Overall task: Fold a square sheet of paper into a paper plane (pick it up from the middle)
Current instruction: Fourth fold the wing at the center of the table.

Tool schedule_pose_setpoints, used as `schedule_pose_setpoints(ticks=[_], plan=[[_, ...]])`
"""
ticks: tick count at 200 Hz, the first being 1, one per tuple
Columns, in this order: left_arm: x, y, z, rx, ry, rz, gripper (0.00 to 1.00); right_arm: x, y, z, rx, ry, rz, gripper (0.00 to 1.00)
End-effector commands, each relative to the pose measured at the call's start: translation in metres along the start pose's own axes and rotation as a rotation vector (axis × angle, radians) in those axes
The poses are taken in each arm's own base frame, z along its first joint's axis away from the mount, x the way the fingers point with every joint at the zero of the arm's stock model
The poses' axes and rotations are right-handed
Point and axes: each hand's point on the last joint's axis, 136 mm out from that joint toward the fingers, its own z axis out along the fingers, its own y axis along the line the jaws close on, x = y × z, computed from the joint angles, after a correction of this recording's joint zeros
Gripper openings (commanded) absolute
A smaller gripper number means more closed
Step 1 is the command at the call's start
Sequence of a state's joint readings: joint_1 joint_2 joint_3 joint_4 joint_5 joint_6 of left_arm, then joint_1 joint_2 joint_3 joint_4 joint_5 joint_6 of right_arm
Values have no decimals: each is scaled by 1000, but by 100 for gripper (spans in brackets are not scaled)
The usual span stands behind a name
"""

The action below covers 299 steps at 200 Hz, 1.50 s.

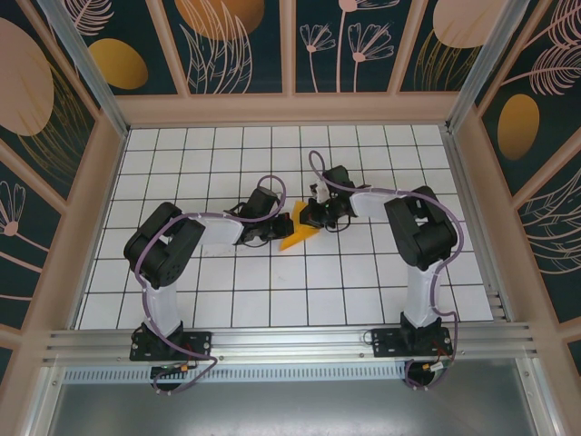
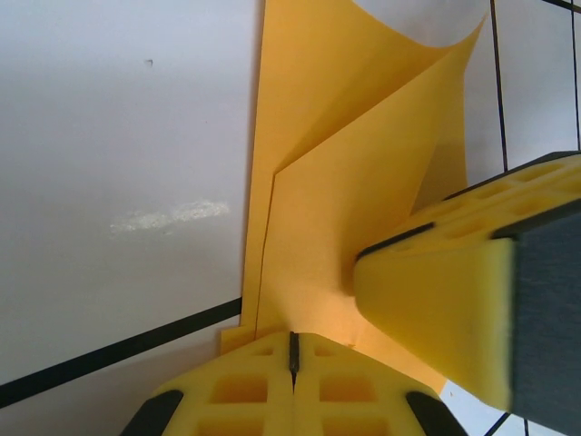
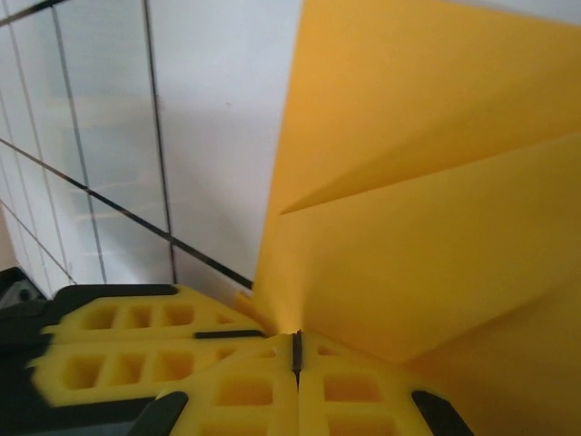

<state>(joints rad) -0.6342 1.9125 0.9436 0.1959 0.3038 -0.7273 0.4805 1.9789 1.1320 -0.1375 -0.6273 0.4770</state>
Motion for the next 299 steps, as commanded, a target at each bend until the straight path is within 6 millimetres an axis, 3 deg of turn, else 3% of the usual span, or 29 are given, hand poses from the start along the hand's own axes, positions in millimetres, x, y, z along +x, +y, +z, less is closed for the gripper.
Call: schedule_pose_setpoints(ticks=[1, 42, 104, 123, 164, 192, 218, 243, 299], plan=[[33, 56, 8, -200, 94, -58, 0, -1, -2, 5, 0, 13, -47, 3], [39, 60, 7, -216, 114, -52, 0, -15, -38, 3, 97, -7, -40, 3], [44, 63, 7, -223, 135, -40, 0, -66, -69, -20, 129, -129, 39, 3], [44, 63, 6, -223, 137, -34, 0, -82, -72, -28, 140, -163, 55, 3], [44, 64, 6, -232, 137, -29, 0, -109, -49, -53, 117, -238, 19, 3], [43, 64, 5, -235, 132, -27, 0, -95, -13, -54, 3, -211, -52, 3], [42, 65, 6, -243, 130, -30, 0, -63, 7, -33, -37, -120, -102, 3], [42, 67, 6, -249, 130, -31, 0, -50, -1, -15, -17, -71, -80, 3], [43, 68, 5, -253, 131, -35, 0, -56, -39, -10, 62, -79, -9, 2]])
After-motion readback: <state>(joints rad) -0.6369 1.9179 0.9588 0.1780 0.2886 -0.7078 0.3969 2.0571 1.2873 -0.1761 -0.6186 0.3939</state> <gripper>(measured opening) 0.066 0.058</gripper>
